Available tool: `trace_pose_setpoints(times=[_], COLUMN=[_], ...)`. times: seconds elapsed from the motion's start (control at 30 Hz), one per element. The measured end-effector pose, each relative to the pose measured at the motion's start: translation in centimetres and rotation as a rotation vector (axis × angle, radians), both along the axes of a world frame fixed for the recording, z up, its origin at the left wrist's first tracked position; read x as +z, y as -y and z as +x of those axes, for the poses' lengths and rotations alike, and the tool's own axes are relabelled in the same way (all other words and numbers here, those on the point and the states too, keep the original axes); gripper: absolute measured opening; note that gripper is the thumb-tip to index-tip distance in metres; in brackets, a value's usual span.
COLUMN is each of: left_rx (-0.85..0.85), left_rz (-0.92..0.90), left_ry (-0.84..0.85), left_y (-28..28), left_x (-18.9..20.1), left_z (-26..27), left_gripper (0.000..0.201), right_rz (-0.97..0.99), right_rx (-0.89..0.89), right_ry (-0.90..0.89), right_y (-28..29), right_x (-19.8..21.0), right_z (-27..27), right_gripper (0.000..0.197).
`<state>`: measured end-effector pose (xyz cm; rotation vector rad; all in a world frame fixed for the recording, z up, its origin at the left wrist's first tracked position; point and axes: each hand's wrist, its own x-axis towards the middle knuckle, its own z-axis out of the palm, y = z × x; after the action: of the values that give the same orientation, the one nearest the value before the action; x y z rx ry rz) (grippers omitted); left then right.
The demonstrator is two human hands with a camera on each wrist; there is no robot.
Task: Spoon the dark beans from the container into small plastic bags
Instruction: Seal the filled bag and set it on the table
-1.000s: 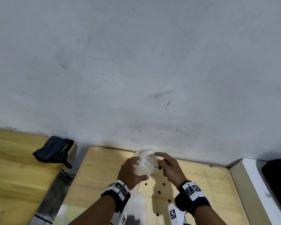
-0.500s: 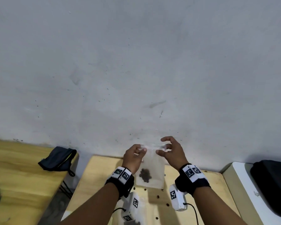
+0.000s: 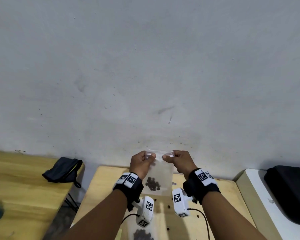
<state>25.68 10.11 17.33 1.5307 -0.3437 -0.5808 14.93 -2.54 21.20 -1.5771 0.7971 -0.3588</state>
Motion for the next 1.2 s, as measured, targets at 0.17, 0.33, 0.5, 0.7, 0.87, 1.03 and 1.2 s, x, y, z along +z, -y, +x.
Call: trace_pose_setpoints(times=[0.17, 0.33, 0.5, 0.7, 0.87, 1.03, 1.2], left_rx=[-0.023, -0.036, -0.053, -0.010, 0.128, 0.076, 0.008], left_rz=[-0.049, -0.066, -0.067, -0.127, -0.058, -0.017, 0.019], left_ry=[-0.089, -0.116, -0.159, -0.267, -0.200, -0.130, -0.157], left_y=[-0.1, -0.4, -0.3, -0.7, -1.2, -4.4, -9.6], left_x=[0.3, 0.2, 0.0, -0.4, -2.2, -4.5, -7.5], left_z=[0.0, 0.3, 0.5, 1.0, 1.7, 0.9, 0.4], left_gripper=[0.020, 0.024, 0.022, 0.015, 0.012, 0.051, 0.050], right_rz=[0.035, 0.110, 0.148, 0.077, -0.015, 0.015, 0.064], right_rx=[-0.049, -0.104, -0.124, -0.171, 0.024, -0.065, -0.170], right_ry=[-0.033, -0.059, -0.030, 0.069, -0.018, -0.031, -0.187], right_y=[0.2, 0.9, 0.5, 0.0, -1.6, -3.8, -7.5], right_x=[0.0, -0.1, -0.3, -0.2, -1.6, -4.6, -9.3], right_z=[0.0, -0.5, -0.8, -1.2, -2.1, -1.7, 0.1], right_gripper=[0.021, 0.035, 0.030, 0.025, 0.012, 0.020, 0.020])
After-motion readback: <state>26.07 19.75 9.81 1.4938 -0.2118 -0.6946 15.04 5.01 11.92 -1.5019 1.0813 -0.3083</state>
